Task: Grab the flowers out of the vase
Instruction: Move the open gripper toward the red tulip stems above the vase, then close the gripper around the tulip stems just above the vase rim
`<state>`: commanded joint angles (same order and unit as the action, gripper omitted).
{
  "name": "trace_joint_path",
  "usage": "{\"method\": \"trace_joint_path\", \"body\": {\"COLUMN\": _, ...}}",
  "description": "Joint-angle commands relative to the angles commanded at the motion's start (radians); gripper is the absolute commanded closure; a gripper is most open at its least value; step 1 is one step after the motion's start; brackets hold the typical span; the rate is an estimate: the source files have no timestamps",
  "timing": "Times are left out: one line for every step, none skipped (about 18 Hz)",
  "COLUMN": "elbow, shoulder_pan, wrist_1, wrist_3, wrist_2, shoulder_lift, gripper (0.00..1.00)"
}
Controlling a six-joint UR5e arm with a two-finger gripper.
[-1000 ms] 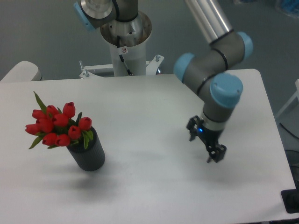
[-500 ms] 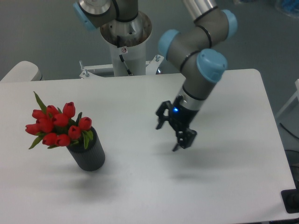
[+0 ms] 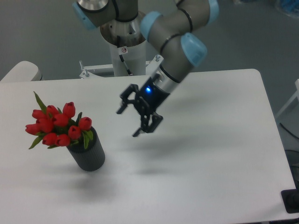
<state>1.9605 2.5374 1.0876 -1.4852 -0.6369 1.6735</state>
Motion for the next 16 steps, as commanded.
{"method": "trace_joint_path", "body": {"elbow": 0.0, "shoulder_pan": -0.014, "wrist_1": -0.006, "wrist_3": 0.029, "wrist_2": 0.031, "shoulder_lift": 0.002, "gripper": 0.0}}
{"method": "trace_joint_path", "body": {"elbow": 0.0, "shoulder_pan": -0.02, "wrist_1": -0.006, "wrist_3": 0.051, "wrist_2": 0.067, "shoulder_lift": 0.006, "gripper": 0.0}}
{"method": "trace_joint_path", "body": {"elbow": -0.002, "shoulder_pan": -0.031, "wrist_1": -0.008, "wrist_3": 0.074, "wrist_2": 0.112, "shoulder_lift": 0.012, "gripper": 0.0}}
{"method": "trace_joint_path", "body": {"elbow": -0.003, "shoulder_pan": -0.042, "wrist_1": -0.009, "wrist_3": 0.095, "wrist_2": 0.146, "shoulder_lift": 0.023, "gripper": 0.0}}
{"method": "trace_joint_path", "body": {"elbow": -0.008, "shoulder_pan": -0.045, "wrist_1": -0.009, "wrist_3": 0.102, "wrist_2": 0.173, "shoulder_lift": 0.037, "gripper": 0.0}}
{"method": "trace_joint_path", "body": {"elbow": -0.009, "shoulder_pan": -0.046, "wrist_1": -0.011, "wrist_3": 0.102, "wrist_2": 0.19, "shoulder_lift": 0.044, "gripper": 0.0}}
{"method": "trace_joint_path", "body": {"elbow": -0.011, "shoulder_pan": -0.054, "wrist_1": -0.011, "wrist_3": 0.099, "wrist_2": 0.204, "shoulder_lift": 0.057, "gripper": 0.0}}
{"method": "trace_joint_path", "body": {"elbow": -0.012, "shoulder_pan": -0.06, "wrist_1": -0.012, "wrist_3": 0.089, "wrist_2": 0.215, "shoulder_lift": 0.069, "gripper": 0.0}}
{"method": "trace_joint_path", "body": {"elbow": -0.012, "shoulder_pan": -0.069, "wrist_1": -0.02, "wrist_3": 0.088, "wrist_2": 0.217, "shoulder_lift": 0.084, "gripper": 0.0}}
{"method": "trace_joint_path", "body": {"elbow": -0.017, "shoulder_pan": -0.077, "wrist_1": -0.044, "wrist_3": 0.088, "wrist_2": 0.217, "shoulder_lift": 0.103, "gripper": 0.0}}
{"method": "trace_joint_path", "body": {"elbow": -0.02, "shoulder_pan": -0.086, "wrist_1": -0.072, "wrist_3": 0.089, "wrist_2": 0.217, "shoulder_lift": 0.12, "gripper": 0.0}}
{"method": "trace_joint_path", "body": {"elbow": -0.023, "shoulder_pan": -0.094, "wrist_1": -0.089, "wrist_3": 0.091, "wrist_2": 0.218, "shoulder_lift": 0.132, "gripper": 0.0}}
{"method": "trace_joint_path", "body": {"elbow": -0.031, "shoulder_pan": -0.1, "wrist_1": -0.095, "wrist_3": 0.091, "wrist_2": 0.224, "shoulder_lift": 0.144, "gripper": 0.0}}
{"method": "trace_joint_path", "body": {"elbow": -0.038, "shoulder_pan": -0.103, "wrist_1": -0.097, "wrist_3": 0.094, "wrist_2": 0.233, "shoulder_lift": 0.158, "gripper": 0.0}}
{"method": "trace_joint_path", "body": {"elbow": -0.044, "shoulder_pan": -0.114, "wrist_1": -0.097, "wrist_3": 0.098, "wrist_2": 0.246, "shoulder_lift": 0.17, "gripper": 0.0}}
{"method": "trace_joint_path", "body": {"elbow": -0.049, "shoulder_pan": -0.126, "wrist_1": -0.097, "wrist_3": 0.102, "wrist_2": 0.258, "shoulder_lift": 0.179, "gripper": 0.0}}
